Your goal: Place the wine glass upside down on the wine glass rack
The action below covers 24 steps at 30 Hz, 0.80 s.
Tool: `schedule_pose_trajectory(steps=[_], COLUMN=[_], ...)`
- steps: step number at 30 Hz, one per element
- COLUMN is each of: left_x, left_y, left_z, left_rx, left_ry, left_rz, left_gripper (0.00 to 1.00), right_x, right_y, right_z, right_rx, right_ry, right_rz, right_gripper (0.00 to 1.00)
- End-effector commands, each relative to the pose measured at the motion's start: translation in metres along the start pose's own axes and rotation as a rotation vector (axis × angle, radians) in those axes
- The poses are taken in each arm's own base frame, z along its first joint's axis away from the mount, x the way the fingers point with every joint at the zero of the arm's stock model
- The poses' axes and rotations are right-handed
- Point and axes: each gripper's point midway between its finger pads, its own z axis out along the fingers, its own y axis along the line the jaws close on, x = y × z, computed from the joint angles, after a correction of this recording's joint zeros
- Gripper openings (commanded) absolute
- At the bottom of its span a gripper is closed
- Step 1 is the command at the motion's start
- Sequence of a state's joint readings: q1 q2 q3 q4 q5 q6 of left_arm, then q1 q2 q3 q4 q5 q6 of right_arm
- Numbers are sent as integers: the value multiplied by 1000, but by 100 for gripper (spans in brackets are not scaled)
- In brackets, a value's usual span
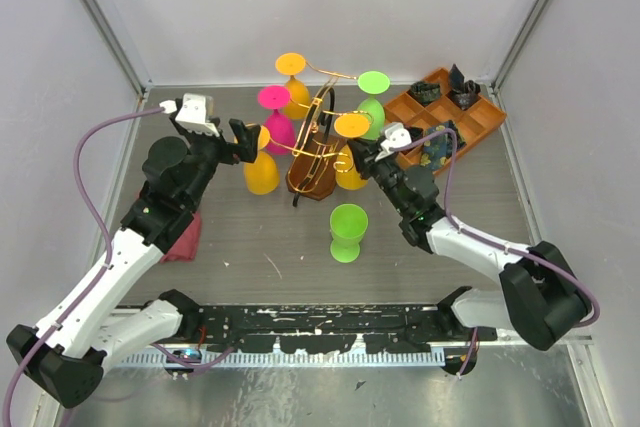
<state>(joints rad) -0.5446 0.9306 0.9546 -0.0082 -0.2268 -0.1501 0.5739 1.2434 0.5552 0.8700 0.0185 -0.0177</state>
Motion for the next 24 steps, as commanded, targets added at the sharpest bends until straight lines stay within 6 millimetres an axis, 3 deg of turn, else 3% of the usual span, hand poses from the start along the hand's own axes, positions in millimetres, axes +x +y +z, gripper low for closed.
schedule_pose_trajectory(steps=[1, 15, 24], left_x=[-1, 2, 5], left_y=[5, 5, 3], left_z=[-2, 1, 3], left_rx=[-18, -17, -7], left_ry=[-8, 0, 9], left_rz=[12, 23, 17], left_gripper=[98, 98, 98], right_x=[-43, -27, -19], right_y=[-10, -26, -50], right_z=[14, 35, 19], right_rx=[63, 158, 292], right_ry=[-143, -136, -125], right_rz=[0, 11, -1], right_gripper=[1, 1, 1])
